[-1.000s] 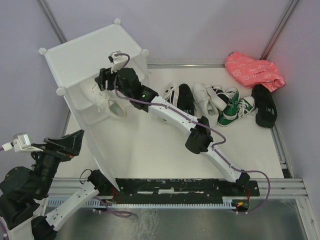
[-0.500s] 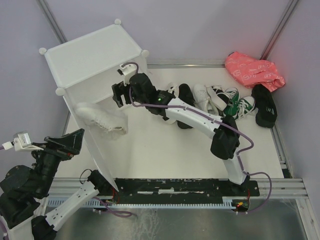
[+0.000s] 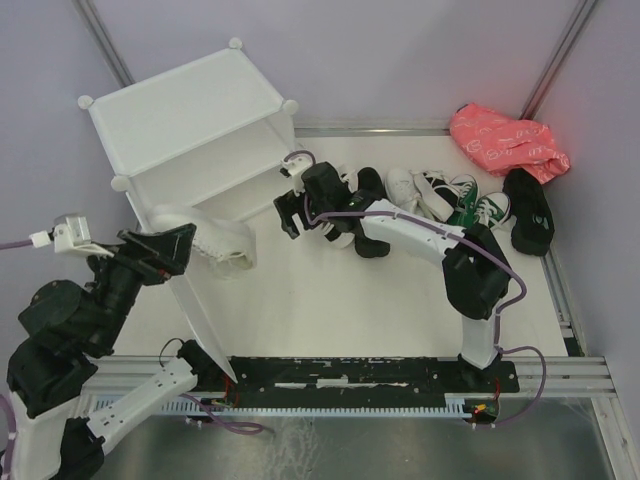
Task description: Place and organize the shoes in the shoe cabinet
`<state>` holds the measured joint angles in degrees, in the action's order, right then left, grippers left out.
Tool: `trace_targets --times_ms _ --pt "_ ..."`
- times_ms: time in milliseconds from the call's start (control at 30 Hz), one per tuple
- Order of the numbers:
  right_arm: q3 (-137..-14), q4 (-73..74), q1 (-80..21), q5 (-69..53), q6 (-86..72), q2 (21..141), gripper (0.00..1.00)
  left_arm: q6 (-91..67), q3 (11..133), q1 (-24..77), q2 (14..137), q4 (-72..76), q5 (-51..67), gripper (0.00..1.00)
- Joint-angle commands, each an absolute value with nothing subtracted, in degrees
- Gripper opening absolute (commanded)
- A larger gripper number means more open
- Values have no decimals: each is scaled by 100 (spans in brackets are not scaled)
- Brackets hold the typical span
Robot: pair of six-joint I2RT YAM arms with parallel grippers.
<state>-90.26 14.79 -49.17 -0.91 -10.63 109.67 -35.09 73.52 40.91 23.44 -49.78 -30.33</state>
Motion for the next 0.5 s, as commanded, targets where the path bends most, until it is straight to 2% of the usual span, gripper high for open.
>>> trace_targets --times_ms 0,67,233,467 --pt "-9010 1289 -4724 -471 -1045 10472 94 -2938 7872 4087 3210 -4384 -2958 99" --pt "-9114 1459 -4676 -524 -833 10596 94 -2883 7943 4081 3507 -4286 -3113 98" --pt "-9358 1585 -4571 -946 -470 10954 93 -3007 8401 4088 4360 -4599 -3641 88" --pt "-10043 1398 -4583 -2147 -445 11869 91 -3030 8795 4086 5130 -4738 -3998 82"
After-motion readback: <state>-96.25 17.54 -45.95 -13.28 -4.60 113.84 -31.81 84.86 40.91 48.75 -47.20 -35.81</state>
